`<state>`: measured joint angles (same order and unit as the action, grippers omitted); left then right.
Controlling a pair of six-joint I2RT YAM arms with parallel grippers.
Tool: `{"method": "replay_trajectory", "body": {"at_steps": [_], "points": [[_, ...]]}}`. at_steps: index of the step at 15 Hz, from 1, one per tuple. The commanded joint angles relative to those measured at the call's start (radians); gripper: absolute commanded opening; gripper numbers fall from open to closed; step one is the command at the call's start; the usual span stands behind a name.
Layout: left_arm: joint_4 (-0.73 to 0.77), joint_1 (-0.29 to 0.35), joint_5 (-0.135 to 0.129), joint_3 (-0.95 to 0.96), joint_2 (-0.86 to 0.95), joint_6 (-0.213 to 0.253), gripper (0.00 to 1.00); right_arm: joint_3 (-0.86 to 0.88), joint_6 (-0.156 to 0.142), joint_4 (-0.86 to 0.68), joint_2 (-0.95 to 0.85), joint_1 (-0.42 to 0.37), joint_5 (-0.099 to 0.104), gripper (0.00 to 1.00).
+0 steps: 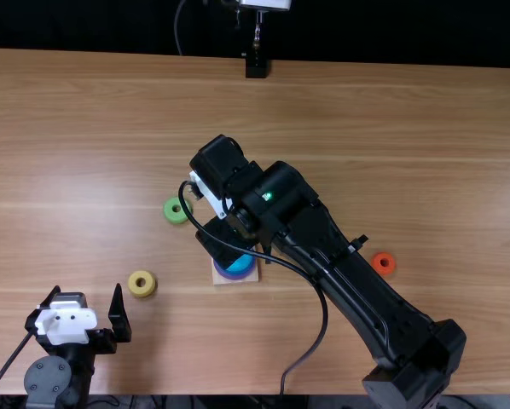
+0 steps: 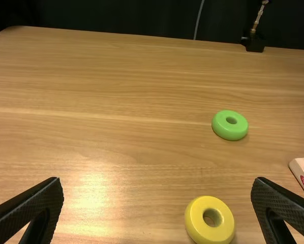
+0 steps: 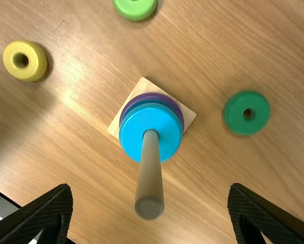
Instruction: Build the Hanoi tower: stack the rings onto the peg from bottom to top in this color order: purple, dark blue, light blue, dark green, light green, yellow, orange.
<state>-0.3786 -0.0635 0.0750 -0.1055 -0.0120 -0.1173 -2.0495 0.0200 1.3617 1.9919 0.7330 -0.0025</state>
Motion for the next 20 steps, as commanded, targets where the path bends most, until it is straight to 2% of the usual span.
{"method": "replay_trajectory", "body": {"at_steps": [1,2,3,4,5,6,7,9,12,14,15,17,18,19,20], "points": [[-0.083,0.002,0.006,0.105,0.012,0.005,1.0,-0.034,-0.007,-0.022,0.008,0.014,0.008,1.0],[-0.083,0.002,0.006,0.105,0.012,0.005,1.0,-0.049,-0.009,-0.05,0.007,0.013,0.008,1.0],[-0.083,0.002,0.006,0.105,0.012,0.005,1.0,-0.072,-0.026,-0.068,0.005,0.005,0.01,1.0],[-0.083,0.002,0.006,0.105,0.012,0.005,1.0,-0.08,-0.092,-0.074,0.005,0.003,0.01,1.0],[-0.083,0.002,0.006,0.105,0.012,0.005,1.0,-0.089,-0.18,-0.076,0.005,0.003,0.01,1.0],[-0.083,0.002,0.006,0.105,0.012,0.005,1.0,-0.101,-0.241,-0.078,0.007,0.002,0.014,1.0],[-0.083,0.002,0.006,0.105,0.012,0.005,1.0,-0.095,-0.27,-0.09,0.008,-0.009,0.017,1.0],[-0.083,0.002,0.008,0.105,0.012,0.005,1.0,-0.069,-0.269,-0.144,0.007,-0.103,0.017,1.0],[-0.083,0.002,0.006,0.105,0.012,0.005,1.0,0.04,-0.259,-0.263,0.004,-0.19,0.014,1.0],[-0.083,0.002,0.006,0.105,0.012,0.005,1.0,0.157,-0.23,-0.381,0.001,-0.219,0.014,1.0],[-0.083,0.002,0.006,0.105,0.012,0.005,1.0,0.232,-0.193,-0.433,-0.007,-0.227,0.014,1.0],[-0.083,0.002,0.006,0.105,0.012,0.005,1.0,0.4,-0.068,-0.545,-0.058,-0.248,0.012,1.0],[-0.083,0.002,0.006,0.105,0.012,0.005,1.0,0.471,-0.015,-0.602,-0.068,-0.257,0.012,1.0],[-0.083,0.002,0.006,0.105,0.012,0.005,1.0,0.529,0.026,-0.667,-0.07,-0.265,0.012,1.0],[-0.083,0.002,0.006,0.105,0.012,0.005,1.0,0.558,0.033,-0.713,-0.07,-0.274,0.015,1.0]]}}
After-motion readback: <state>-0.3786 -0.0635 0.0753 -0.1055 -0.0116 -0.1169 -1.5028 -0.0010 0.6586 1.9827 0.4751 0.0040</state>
